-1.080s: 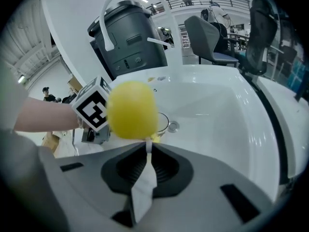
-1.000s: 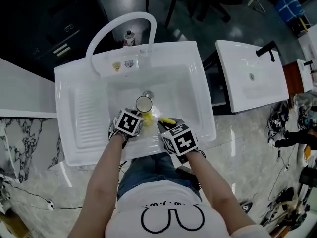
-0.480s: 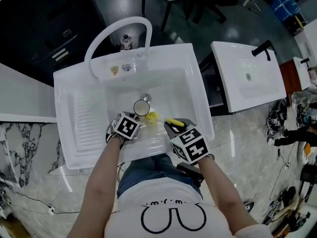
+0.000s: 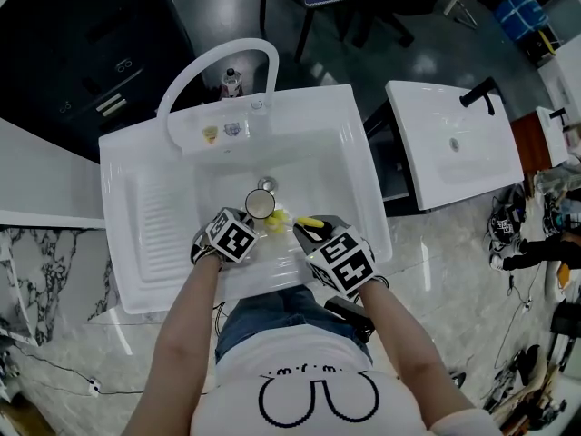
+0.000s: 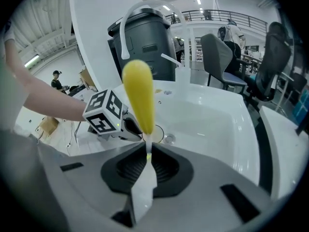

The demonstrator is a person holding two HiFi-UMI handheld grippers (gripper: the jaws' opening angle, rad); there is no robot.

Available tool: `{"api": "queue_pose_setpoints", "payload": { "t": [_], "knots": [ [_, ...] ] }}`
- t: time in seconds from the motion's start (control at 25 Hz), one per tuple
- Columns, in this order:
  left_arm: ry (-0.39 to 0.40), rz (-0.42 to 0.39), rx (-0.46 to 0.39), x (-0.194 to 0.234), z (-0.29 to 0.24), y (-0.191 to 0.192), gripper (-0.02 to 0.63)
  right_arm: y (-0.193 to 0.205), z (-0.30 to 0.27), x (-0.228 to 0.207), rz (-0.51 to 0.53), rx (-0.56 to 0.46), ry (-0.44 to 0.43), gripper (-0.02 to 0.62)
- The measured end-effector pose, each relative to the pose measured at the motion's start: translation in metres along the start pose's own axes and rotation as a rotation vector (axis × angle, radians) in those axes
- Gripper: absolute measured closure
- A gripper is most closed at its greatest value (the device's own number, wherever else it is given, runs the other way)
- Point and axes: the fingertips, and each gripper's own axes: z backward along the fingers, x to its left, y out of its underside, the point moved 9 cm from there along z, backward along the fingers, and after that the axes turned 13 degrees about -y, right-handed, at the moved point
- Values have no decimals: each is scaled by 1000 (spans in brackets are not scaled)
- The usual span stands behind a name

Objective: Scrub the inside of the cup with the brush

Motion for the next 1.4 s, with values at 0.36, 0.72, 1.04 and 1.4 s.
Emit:
{"api": "queue_pose_setpoints", "payload": {
  "t": [0.36,0.72,1.04,1.4],
  "knots": [
    [-56,-280,-24,-4,-1,-1,540,5,-29,-9,54,41,-19,557],
    [-89,-368,-22,-1,-4,-1,541,-6,11,-6,116,-19,-14,557],
    [-113,-487,-37,-3,-4,-5,541,-10,26,-4,316,-6,-21,557],
    [-139,-551,-44,-8,-3,-6,541,-11,-14,-19,472,102,-72,557]
  ]
}}
